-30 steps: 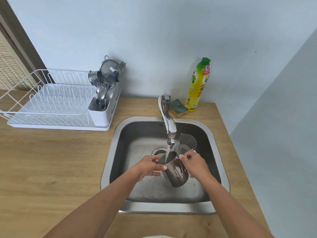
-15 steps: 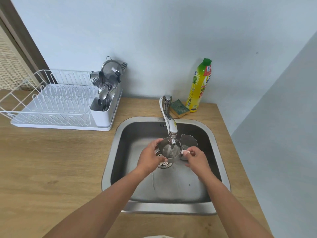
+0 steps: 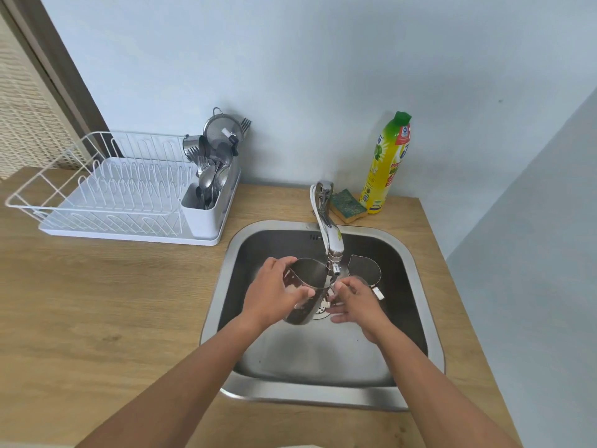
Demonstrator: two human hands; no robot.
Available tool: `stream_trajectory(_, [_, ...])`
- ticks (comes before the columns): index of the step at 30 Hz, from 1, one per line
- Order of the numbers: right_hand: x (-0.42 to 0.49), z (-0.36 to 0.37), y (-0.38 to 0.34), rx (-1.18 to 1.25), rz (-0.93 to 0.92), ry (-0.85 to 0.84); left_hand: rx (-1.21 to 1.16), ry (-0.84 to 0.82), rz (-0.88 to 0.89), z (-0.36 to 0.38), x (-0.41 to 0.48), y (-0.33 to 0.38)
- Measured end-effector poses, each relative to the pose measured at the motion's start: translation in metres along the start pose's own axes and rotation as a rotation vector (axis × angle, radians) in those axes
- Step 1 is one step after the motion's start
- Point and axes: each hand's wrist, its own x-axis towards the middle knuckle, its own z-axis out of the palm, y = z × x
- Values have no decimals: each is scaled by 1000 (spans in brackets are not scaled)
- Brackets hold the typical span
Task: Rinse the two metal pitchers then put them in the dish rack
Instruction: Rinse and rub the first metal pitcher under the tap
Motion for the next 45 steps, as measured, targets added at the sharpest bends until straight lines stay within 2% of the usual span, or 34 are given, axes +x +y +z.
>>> stream_trajectory(5, [-12, -7, 11, -98, 73, 2, -167, -133, -146, 12, -7, -15])
stream_trajectory(10, [-19, -27, 11, -270, 84, 116, -469, -301, -320, 32, -14, -18])
stream_trajectory(15, [-26, -40, 0, -327, -6, 256, -609, -356, -308, 40, -11, -2])
stream_trajectory(19, [-26, -38, -2, -207, -103, 288, -560, -258, -222, 37, -3, 3])
stream_trajectory(24, [-23, -21, 7, -138, -164, 238, -313, -117, -128, 25, -3, 2])
stream_trajectory(28, [-17, -23, 14, -166, -49, 182, -309, -184, -169, 24, -6, -3])
stream_trajectory(32, [-18, -22, 13, -200, -84, 259, -303, -170, -168, 33, -8, -4])
stream_trajectory(36, [-16, -24, 12, -186, -51, 180, -297, -185, -166, 33, -3, -6])
stream_trajectory(41, [-16, -26, 9, -194, -52, 258, -304, -202, -149, 31, 3, 0])
stream_trajectory(45, [-17, -29, 10, -199, -29, 197, -318, -226, -160, 29, 3, 2])
